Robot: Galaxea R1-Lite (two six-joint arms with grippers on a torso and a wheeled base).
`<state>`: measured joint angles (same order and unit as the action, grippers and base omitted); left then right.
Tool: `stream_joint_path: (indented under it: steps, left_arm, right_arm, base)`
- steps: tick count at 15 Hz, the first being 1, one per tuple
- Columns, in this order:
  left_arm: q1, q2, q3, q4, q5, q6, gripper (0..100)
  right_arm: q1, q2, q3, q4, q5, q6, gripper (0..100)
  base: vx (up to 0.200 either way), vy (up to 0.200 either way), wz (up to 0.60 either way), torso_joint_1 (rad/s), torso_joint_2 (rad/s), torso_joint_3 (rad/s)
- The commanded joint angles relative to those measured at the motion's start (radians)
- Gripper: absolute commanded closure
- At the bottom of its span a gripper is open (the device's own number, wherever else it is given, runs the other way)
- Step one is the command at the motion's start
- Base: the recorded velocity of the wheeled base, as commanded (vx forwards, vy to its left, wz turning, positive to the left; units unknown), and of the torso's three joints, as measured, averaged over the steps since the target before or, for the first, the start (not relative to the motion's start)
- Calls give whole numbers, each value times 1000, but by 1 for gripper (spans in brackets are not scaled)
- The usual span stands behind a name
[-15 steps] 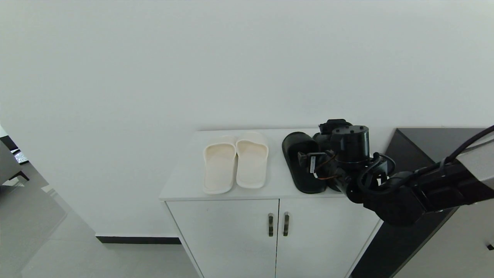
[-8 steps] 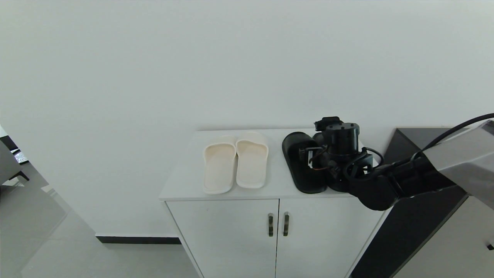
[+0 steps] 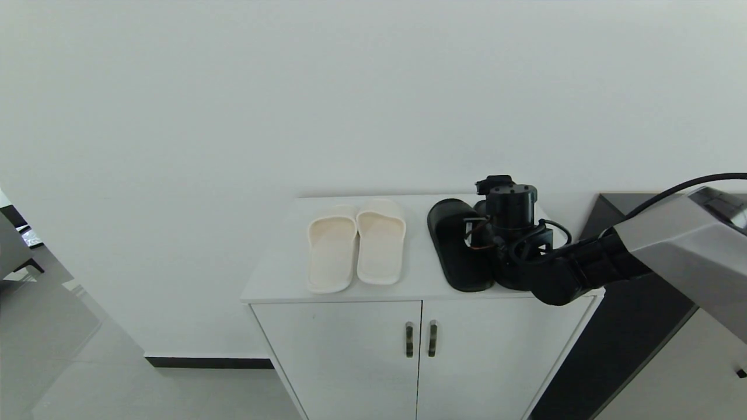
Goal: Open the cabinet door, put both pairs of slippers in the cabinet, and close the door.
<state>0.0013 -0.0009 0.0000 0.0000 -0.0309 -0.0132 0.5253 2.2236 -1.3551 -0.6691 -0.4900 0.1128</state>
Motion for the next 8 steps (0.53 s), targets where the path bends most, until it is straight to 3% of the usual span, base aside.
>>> stream_joint_path:
  steps: [1, 5, 8]
  left_arm:
    - [0, 1, 0, 0, 0, -1, 100]
    - [0, 1, 0, 0, 0, -1, 100]
    - [0, 1, 0, 0, 0, -1, 100]
  right_arm:
    - [-1, 2, -12, -1, -1, 1, 100]
    - [24, -148, 45, 10, 7, 1, 100]
    - [136, -369, 274, 10, 130, 8, 100]
  base:
    - [0, 0, 0, 0, 0, 0]
    - [0, 0, 0, 0, 0, 0]
    - [0, 0, 0, 0, 0, 0]
